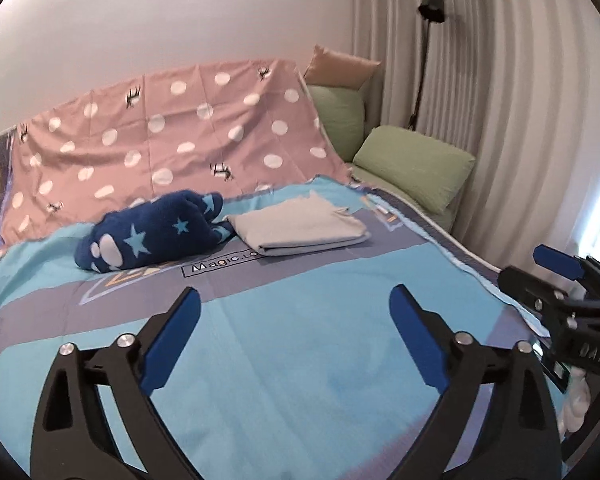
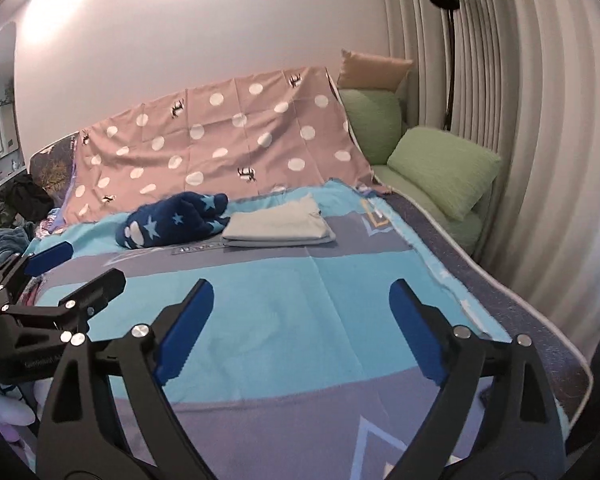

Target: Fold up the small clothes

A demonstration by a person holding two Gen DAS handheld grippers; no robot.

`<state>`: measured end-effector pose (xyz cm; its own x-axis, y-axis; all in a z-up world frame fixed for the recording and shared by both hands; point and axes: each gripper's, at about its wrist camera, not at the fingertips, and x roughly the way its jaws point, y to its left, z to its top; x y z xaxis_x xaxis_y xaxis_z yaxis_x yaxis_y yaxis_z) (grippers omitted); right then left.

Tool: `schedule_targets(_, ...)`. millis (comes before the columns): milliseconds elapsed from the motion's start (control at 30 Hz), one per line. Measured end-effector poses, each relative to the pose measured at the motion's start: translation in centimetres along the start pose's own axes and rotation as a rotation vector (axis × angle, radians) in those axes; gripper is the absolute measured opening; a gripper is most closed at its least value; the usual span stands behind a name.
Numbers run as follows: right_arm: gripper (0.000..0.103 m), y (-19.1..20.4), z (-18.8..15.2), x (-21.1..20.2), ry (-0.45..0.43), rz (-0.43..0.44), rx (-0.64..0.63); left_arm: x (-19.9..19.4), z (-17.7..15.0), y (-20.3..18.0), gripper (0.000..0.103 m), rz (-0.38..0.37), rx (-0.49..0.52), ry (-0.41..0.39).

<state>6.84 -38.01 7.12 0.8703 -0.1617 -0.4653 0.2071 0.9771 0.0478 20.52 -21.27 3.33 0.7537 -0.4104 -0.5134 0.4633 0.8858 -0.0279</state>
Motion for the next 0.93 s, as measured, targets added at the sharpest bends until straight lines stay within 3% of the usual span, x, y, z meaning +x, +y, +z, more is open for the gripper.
schedule_targets(200, 0.093, -0.4, -0.9, -5.1, -0.05, -0.028, 0.016, -7.0, -0.2, -2.0, 0.102, 0.058, 0.022, -0.054)
schedule_targets(367, 0.093, -0.8, -2.3, -5.9, -0.022, -0.036, 0.018, -9.6, -0.8, -2.3, 0.102, 0.152, -0.027, -0.009)
schedule_targets(633, 0.093, -1.5, -3.4, -5.8, 0.009, -0.04, 0.046, -11.4, -2.3, -2.9, 0.102, 0.082, -0.058, 0.015)
schedule_targets(933, 0.095, -1.5, -3.5, -6.3, 0.007, -0.042, 0.048, -13.3, -2.5, -3.9, 0.102, 0.095, -0.039, -0.024)
